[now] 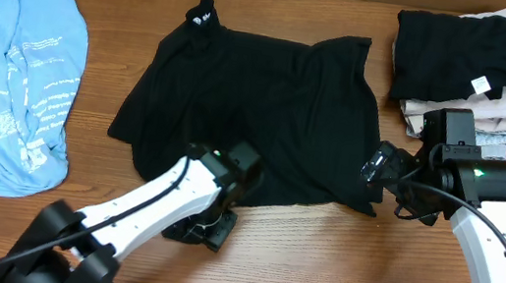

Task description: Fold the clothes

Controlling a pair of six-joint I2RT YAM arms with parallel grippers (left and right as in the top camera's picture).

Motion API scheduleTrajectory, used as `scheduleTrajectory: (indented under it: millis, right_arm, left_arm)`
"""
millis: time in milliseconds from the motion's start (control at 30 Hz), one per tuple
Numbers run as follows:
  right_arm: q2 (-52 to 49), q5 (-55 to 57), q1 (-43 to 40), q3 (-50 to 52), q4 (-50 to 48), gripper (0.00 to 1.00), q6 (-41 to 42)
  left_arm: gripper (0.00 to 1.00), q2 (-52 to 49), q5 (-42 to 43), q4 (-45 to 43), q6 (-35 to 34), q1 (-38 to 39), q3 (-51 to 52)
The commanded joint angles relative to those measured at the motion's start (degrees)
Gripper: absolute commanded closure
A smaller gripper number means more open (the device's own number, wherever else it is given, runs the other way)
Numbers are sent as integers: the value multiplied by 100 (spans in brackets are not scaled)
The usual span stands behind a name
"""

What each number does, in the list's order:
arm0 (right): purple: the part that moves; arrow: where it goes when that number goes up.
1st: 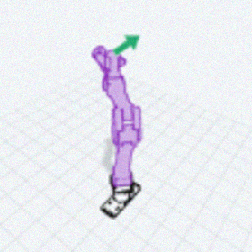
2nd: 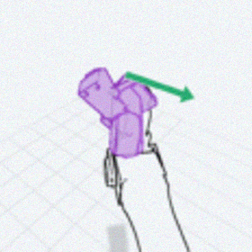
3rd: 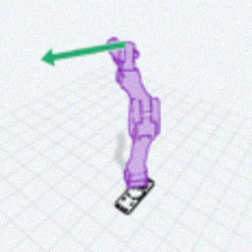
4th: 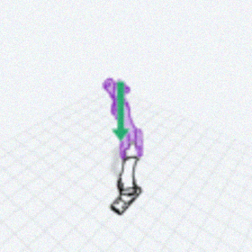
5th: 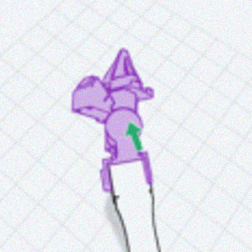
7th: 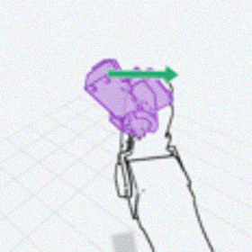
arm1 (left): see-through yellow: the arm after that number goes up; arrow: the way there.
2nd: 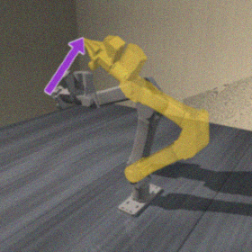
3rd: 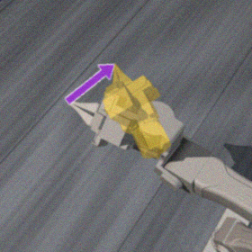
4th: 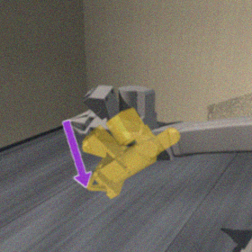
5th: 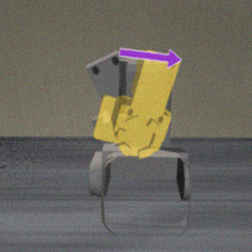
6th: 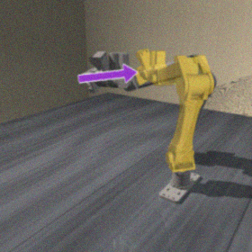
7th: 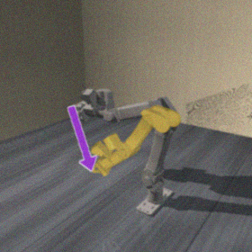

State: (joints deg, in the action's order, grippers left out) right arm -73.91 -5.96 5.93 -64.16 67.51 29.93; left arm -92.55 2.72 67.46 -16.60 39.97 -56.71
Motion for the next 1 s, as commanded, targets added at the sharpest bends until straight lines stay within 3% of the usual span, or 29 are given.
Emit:
scheduleTrajectory:
  millis: [0, 433, 500, 533, 567, 600, 767, 967]
  right_arm:
    - [11, 55, -11, 4, -20, 0, -83]
    - [11, 92, -11, 4, -74, 0, -98]
    - [11, 92, -11, 4, -103, 0, -98]
    - [11, 92, -11, 4, -114, 0, -96]
    - [11, 92, -11, 4, -131, 2, -96]
    - [11, 92, -11, 4, -142, 4, -96]
    - [11, 85, -11, 4, -116, 10, -96]
    - [-22, -85, -11, 4, -76, 13, -96]
  left_arm:
    - [41, -293, -184, 7, -11, 109, 33]
    - [44, -1137, -841, -37, -236, 131, 33]
    - [53, -1189, -866, -79, -236, 131, 33]
    - [67, -1200, -872, -118, -234, 129, 33]
    - [92, -1200, -894, -164, -236, 129, 31]
    - [96, -1200, -914, -177, -234, 122, 28]
    - [96, -1200, -922, 271, -227, 9, -295]
    - [96, -1200, -1408, 1303, -339, -424, -1746]
